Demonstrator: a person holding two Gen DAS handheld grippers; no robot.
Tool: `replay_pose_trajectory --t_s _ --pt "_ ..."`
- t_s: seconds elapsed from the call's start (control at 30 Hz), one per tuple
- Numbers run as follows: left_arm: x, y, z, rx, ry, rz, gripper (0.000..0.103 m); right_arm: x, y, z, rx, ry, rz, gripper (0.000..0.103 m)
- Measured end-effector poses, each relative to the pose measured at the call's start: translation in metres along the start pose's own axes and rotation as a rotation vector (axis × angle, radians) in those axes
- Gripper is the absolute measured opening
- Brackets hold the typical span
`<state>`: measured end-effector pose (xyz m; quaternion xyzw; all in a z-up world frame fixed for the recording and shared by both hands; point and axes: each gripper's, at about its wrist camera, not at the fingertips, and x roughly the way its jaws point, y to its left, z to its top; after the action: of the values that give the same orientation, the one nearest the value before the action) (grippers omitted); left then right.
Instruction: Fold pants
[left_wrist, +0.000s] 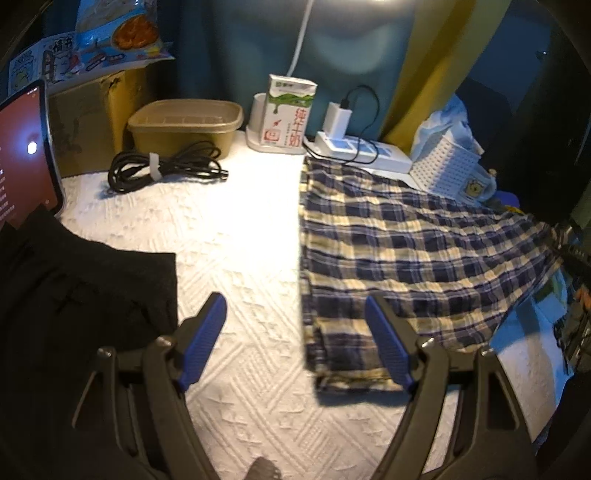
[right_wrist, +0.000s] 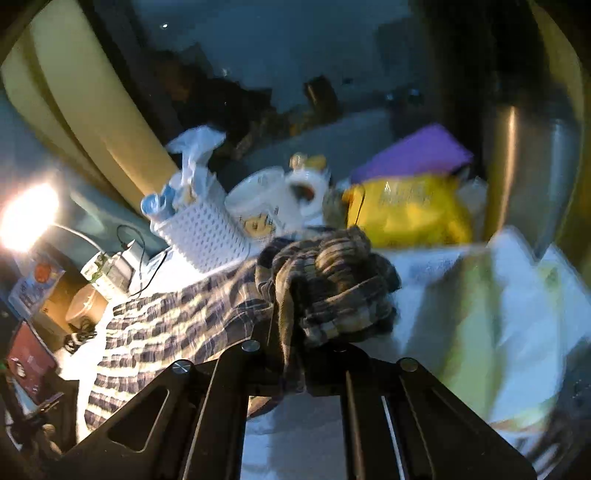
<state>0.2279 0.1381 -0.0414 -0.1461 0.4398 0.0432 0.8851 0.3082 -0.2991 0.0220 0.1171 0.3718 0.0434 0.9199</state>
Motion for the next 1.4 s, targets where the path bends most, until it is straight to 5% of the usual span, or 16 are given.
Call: replay_pose_trajectory --t_s 0.27,0.4,0.53,0.73,0.8,0.93,1.03,1.2,1.4 --pt "0.000 0.009 -0.007 -0.007 0.005 -0.041 0.078 -0.025 0.105 0.017 -0.266 -0.082 0.006 0.008" --pt "-0.003 0.021 -0.005 -0.008 -0.005 -0.052 0.078 -0.016 0.180 0.008 -0.369 -0.063 0.135 0.008" --pt "-0.006 0.033 -0.003 0.003 -0.009 -0.042 0.078 0.021 0.247 -0.021 -0.468 0.035 0.231 0.008" --pt "-0.003 0.048 -0.002 0.034 0.013 0.004 0.078 0.095 0.301 -0.093 -0.550 0.301 0.295 0.011" --pt "-0.001 0.052 -0.002 0.032 0.020 0.014 0.078 0.110 0.308 -0.115 -0.594 0.372 0.284 0.019" --pt "0.001 0.051 0.001 0.032 0.021 0.004 0.078 0.099 0.300 -0.117 -0.588 0.352 0.338 0.051" --pt "0.003 0.044 0.007 0.031 0.023 -0.037 0.078 0.082 0.282 -0.106 -0.568 0.328 0.381 0.065" --pt "-0.001 0.021 0.027 0.052 -0.007 -0.106 0.078 0.049 0.256 -0.089 -0.536 0.263 0.440 0.068" --pt "0.015 -0.021 0.058 0.148 -0.022 -0.201 0.078 0.063 0.208 -0.055 -0.470 0.220 0.304 0.068"
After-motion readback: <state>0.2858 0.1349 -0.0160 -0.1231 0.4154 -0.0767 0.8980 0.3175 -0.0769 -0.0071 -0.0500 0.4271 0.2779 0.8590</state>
